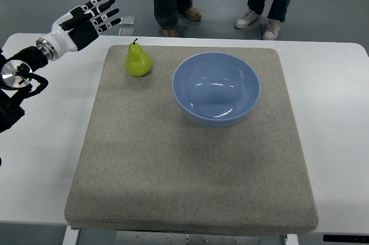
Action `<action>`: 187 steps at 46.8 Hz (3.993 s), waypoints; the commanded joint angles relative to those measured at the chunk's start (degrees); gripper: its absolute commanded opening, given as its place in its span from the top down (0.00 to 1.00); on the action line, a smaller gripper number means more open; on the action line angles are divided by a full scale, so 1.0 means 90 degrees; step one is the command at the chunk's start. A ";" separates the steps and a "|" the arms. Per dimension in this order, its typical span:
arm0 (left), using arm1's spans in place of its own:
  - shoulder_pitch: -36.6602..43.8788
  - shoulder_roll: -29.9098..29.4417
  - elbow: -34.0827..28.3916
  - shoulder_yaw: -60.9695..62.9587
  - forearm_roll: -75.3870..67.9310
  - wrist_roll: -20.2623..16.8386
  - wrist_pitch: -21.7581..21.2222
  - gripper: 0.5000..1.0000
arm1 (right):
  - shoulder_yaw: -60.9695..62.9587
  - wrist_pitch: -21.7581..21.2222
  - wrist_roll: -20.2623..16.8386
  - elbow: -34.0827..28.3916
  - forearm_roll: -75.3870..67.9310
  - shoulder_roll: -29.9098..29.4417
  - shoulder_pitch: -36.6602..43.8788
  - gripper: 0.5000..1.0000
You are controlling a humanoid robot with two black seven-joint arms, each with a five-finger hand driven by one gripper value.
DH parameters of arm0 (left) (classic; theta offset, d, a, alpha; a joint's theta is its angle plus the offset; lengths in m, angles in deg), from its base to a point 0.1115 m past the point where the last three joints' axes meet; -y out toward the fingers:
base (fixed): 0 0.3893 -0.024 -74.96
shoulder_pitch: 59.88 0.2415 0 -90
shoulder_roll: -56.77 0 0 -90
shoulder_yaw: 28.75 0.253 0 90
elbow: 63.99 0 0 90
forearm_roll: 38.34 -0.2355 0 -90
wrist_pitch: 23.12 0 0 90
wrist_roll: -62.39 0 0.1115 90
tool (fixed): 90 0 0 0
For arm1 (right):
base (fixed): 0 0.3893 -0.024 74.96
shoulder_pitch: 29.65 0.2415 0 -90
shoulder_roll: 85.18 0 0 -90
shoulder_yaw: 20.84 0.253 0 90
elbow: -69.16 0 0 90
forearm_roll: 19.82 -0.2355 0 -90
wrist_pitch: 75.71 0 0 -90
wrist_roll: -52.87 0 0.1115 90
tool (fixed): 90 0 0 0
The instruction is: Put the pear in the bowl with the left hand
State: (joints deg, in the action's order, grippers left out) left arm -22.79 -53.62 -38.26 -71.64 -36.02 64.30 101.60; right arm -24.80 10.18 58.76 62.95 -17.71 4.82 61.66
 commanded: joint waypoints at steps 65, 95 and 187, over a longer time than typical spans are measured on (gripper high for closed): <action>-0.0127 -0.0332 -0.0008 0.0058 -0.1711 -0.0193 0.0031 0.01 | 0.0000 -0.0002 0.0000 -0.0003 0.0000 0.0000 0.0000 0.15; -0.0947 -0.0898 0.0588 0.0272 -0.6018 -0.1091 0.0029 0.01 | 0.0000 -0.0002 0.0000 -0.0003 0.0000 0.0000 0.0000 0.15; -0.1973 0.0371 0.0530 0.4531 -0.7738 -0.1209 -0.2129 0.11 | 0.0000 -0.0002 0.0000 -0.0003 0.0000 0.0000 0.0000 0.15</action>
State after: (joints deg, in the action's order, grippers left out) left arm -40.55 -50.28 -33.49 -30.96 -105.57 53.42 82.45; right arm -24.80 10.16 58.75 62.93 -17.71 4.82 61.66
